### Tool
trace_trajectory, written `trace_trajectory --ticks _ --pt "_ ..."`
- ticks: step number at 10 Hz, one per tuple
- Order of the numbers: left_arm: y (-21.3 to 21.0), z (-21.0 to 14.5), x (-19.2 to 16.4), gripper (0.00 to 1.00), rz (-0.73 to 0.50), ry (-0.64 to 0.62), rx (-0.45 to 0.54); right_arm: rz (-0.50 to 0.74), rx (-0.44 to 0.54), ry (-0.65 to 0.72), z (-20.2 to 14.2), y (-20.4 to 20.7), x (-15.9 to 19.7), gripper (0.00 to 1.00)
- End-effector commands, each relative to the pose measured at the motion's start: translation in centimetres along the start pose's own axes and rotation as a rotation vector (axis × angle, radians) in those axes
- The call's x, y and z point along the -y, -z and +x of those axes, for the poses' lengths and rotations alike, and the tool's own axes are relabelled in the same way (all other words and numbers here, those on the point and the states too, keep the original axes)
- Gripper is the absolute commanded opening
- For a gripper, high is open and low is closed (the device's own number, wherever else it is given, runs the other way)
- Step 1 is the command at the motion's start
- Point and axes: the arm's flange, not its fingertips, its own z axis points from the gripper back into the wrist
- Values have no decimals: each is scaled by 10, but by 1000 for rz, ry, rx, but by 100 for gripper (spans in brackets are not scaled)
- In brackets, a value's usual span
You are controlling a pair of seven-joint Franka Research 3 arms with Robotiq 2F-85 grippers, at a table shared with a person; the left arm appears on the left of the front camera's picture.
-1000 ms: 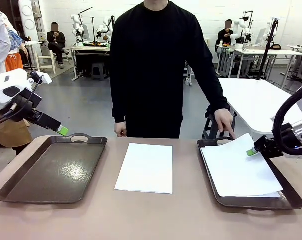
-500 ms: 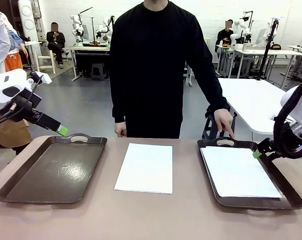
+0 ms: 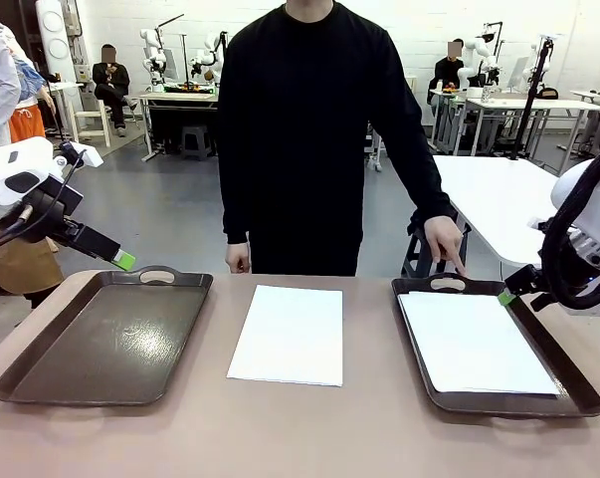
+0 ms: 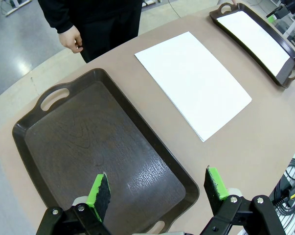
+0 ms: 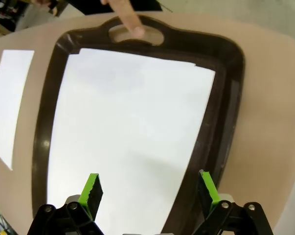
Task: Sort the A4 documents.
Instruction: Place the A4 Paper in the designated Handle tray.
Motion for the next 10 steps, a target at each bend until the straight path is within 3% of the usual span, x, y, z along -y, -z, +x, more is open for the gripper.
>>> trace_trajectory --ticks 1,10 --pt "1 -1 -2 100 -8 -2 4 -18 13 5 0 -1 4 100" --pt "1 -1 -2 100 -8 -2 4 -18 13 5 0 -1 4 100"
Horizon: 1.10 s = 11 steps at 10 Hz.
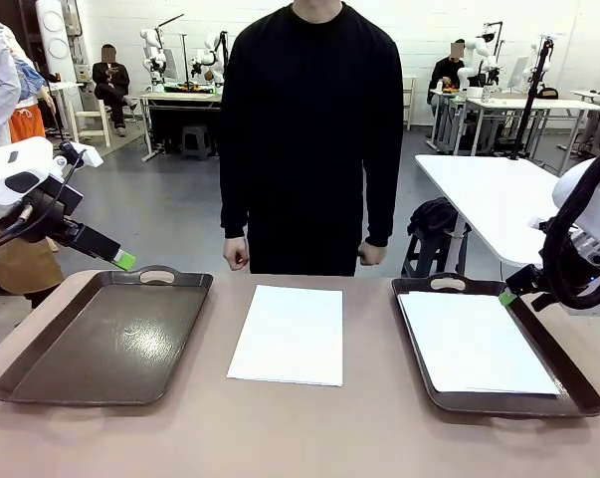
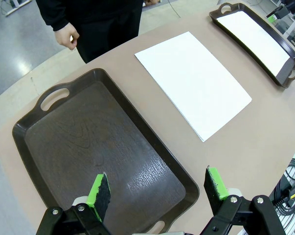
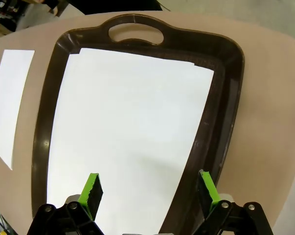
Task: Sort the A4 documents.
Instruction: Place the A4 Paper in the designated Handle tray, then receive the A4 Paper.
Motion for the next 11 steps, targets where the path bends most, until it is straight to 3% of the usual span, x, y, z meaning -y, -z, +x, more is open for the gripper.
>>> trace_trajectory --ticks 1,11 --pt "1 -1 -2 100 -8 -2 4 -12 7 1 1 1 1 100" --pt "1 -1 -2 100 -8 -2 4 -12 7 1 1 1 1 100"
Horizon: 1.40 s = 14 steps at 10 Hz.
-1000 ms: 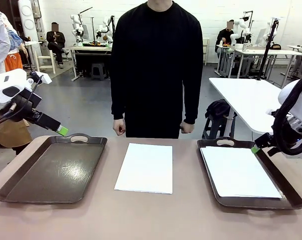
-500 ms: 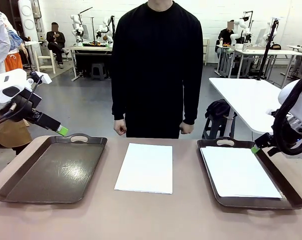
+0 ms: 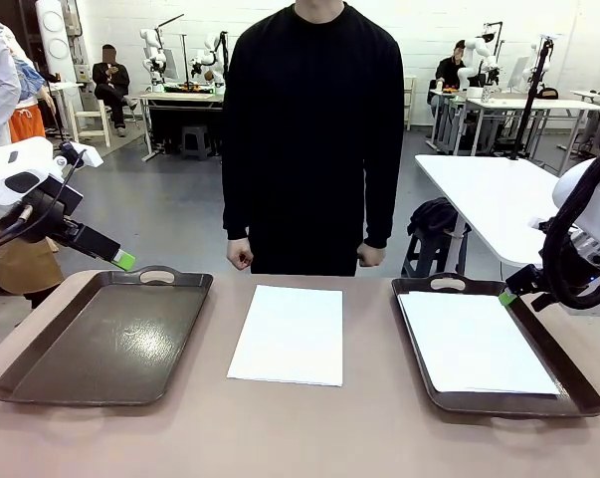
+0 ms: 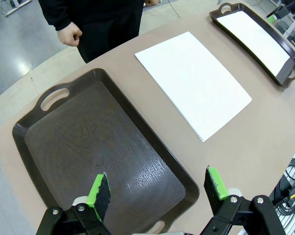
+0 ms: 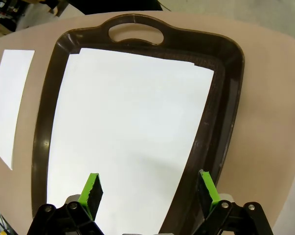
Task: Sort the A4 documents.
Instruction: Receive the A4 Paper.
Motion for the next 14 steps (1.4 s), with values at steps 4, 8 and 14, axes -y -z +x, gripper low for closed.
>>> trace_trajectory --ticks 4,8,14 --pt "1 -1 -2 100 -8 -2 4 149 85 -122 -7 -24 -42 100" --pt "1 -1 -2 100 -8 -2 4 489 85 -560 -11 -43 -118 100" --pt "1 -1 -2 100 -8 -2 4 558 183 -834 -1 -64 -188 100"
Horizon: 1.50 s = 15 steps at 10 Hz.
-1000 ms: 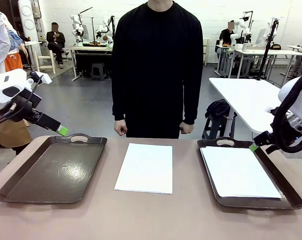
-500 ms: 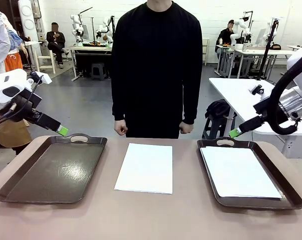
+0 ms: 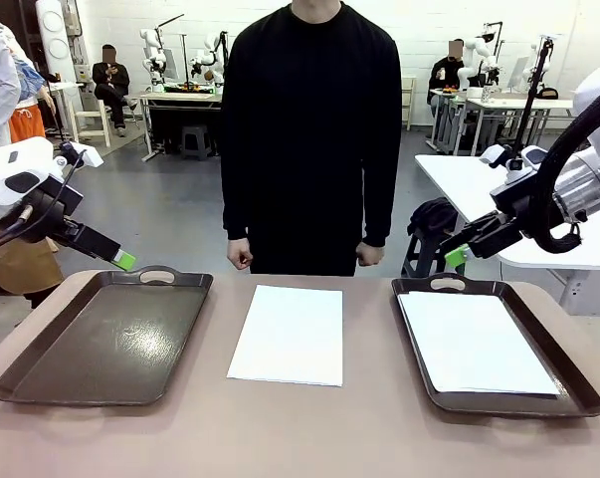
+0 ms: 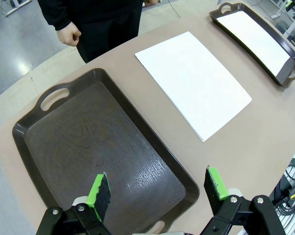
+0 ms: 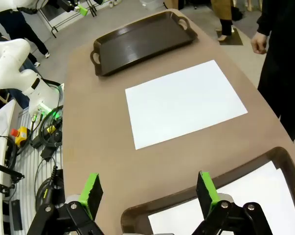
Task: Sort the A4 documents.
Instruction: Receive the A4 Paper.
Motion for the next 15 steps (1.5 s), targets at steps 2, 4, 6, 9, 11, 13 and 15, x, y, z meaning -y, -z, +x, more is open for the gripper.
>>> trace_trajectory --ticks 2,4,6,9,11,13,15 --pt "1 -1 -2 100 -8 -2 4 27 3 12 9 15 10 100" --pt "1 -1 -2 100 -8 -2 4 35 -5 29 13 20 16 100" --pt "1 -1 -2 100 -8 -2 4 28 -6 41 13 18 20 100" --pt "1 -1 -2 100 -8 -2 4 28 -15 23 8 18 19 100" --pt "1 -1 -2 100 -8 -2 4 28 -15 23 8 18 19 100" --pt "1 -1 -2 100 -8 -2 4 28 -15 23 8 18 19 100" --pt "1 -1 -2 100 -8 -2 4 28 -15 23 8 18 19 100"
